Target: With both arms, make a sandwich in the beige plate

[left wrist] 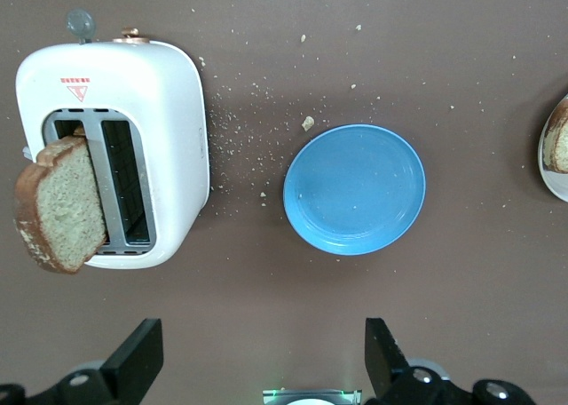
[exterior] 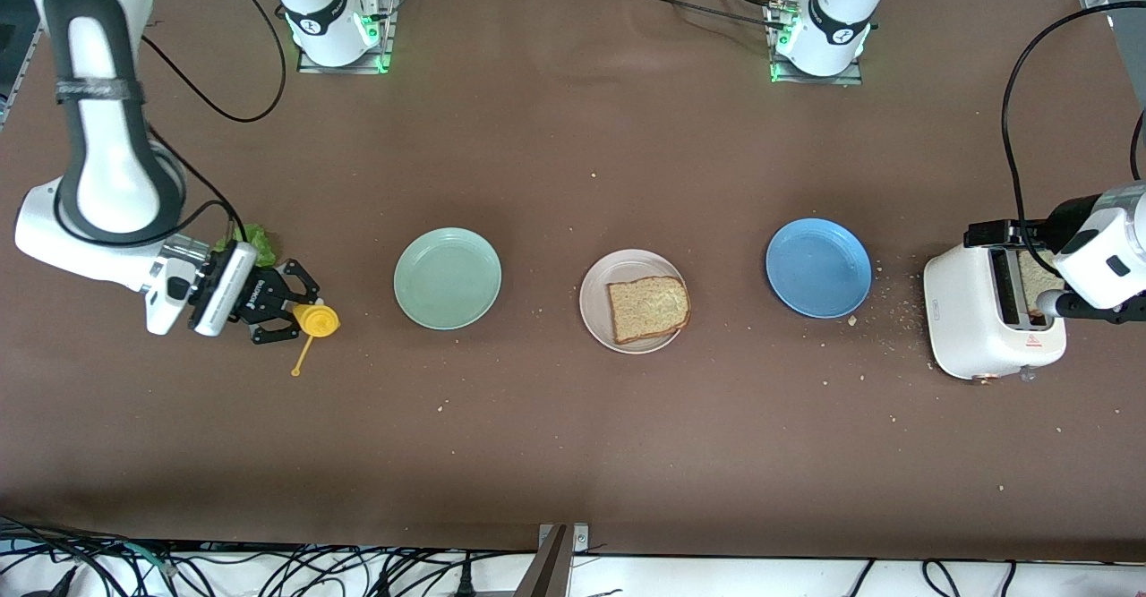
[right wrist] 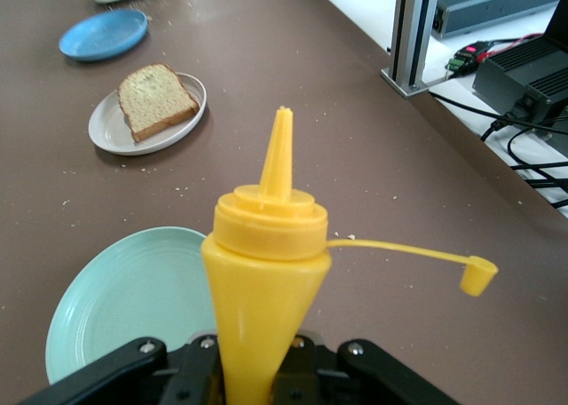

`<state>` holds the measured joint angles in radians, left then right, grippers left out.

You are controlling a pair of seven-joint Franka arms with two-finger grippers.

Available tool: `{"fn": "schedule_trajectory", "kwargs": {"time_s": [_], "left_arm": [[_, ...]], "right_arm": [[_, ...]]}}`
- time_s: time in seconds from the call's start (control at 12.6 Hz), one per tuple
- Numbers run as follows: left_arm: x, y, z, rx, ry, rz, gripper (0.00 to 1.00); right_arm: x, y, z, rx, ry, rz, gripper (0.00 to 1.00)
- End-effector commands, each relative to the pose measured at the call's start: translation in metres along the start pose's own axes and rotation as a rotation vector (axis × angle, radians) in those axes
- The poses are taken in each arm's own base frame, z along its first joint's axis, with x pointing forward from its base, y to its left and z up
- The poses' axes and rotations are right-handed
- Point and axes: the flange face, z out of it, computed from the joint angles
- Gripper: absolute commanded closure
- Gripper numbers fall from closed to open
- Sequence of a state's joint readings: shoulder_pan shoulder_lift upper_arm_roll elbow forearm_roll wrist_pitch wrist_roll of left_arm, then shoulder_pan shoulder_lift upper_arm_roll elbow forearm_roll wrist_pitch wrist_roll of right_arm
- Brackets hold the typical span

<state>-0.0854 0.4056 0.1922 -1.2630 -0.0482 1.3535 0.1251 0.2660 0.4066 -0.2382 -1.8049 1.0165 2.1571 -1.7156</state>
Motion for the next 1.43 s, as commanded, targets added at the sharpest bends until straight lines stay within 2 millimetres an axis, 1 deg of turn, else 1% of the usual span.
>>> {"fn": "schedule_trajectory", "kwargs": {"time_s": [0.0,0.16,0.24,0.4,0.48,0.56,0.72,0.88,0.96,1.03,1.11,1.19,1.35], "left_arm": [[0.0,0.002,-0.004,0.031,0.0,-0.015,0.0],[0.0,0.003,-0.004,0.031,0.0,-0.015,0.0],[0.0,0.003,-0.004,0.031,0.0,-0.015,0.0],[0.0,0.002,-0.003,0.031,-0.001,-0.017,0.0],[0.0,0.003,-0.003,0.031,-0.001,-0.014,0.0],[0.0,0.003,-0.003,0.031,-0.001,-0.015,0.0],[0.0,0.003,-0.003,0.031,-0.001,-0.015,0.0],[0.0,0.003,-0.003,0.031,-0.001,-0.015,0.0],[0.0,0.003,-0.003,0.031,-0.001,-0.015,0.0],[0.0,0.003,-0.003,0.031,-0.001,-0.015,0.0],[0.0,0.003,-0.003,0.031,-0.001,-0.015,0.0],[0.0,0.003,-0.003,0.033,-0.001,-0.016,0.0],[0.0,0.002,-0.004,0.034,0.0,-0.016,0.0]], "right_arm": [[0.078,-0.018,0.004,-0.073,-0.151,0.01,1.0],[0.136,-0.041,0.017,-0.129,-0.286,-0.016,1.0],[0.157,-0.056,0.028,-0.16,-0.348,-0.015,1.0],[0.2,-0.097,0.061,-0.242,-0.453,0.007,1.0],[0.221,-0.121,0.082,-0.302,-0.503,0.012,1.0],[0.238,-0.147,0.111,-0.364,-0.542,0.022,1.0],[0.261,-0.2,0.174,-0.481,-0.605,-0.001,1.0],[0.263,-0.244,0.235,-0.569,-0.652,-0.054,1.0],[0.26,-0.26,0.261,-0.6,-0.673,-0.088,1.0],[0.255,-0.269,0.282,-0.618,-0.7,-0.12,1.0],[0.249,-0.274,0.299,-0.633,-0.735,-0.158,1.0],[0.243,-0.283,0.316,-0.645,-0.763,-0.207,1.0],[0.224,-0.305,0.353,-0.657,-0.813,-0.304,1.0]]}}
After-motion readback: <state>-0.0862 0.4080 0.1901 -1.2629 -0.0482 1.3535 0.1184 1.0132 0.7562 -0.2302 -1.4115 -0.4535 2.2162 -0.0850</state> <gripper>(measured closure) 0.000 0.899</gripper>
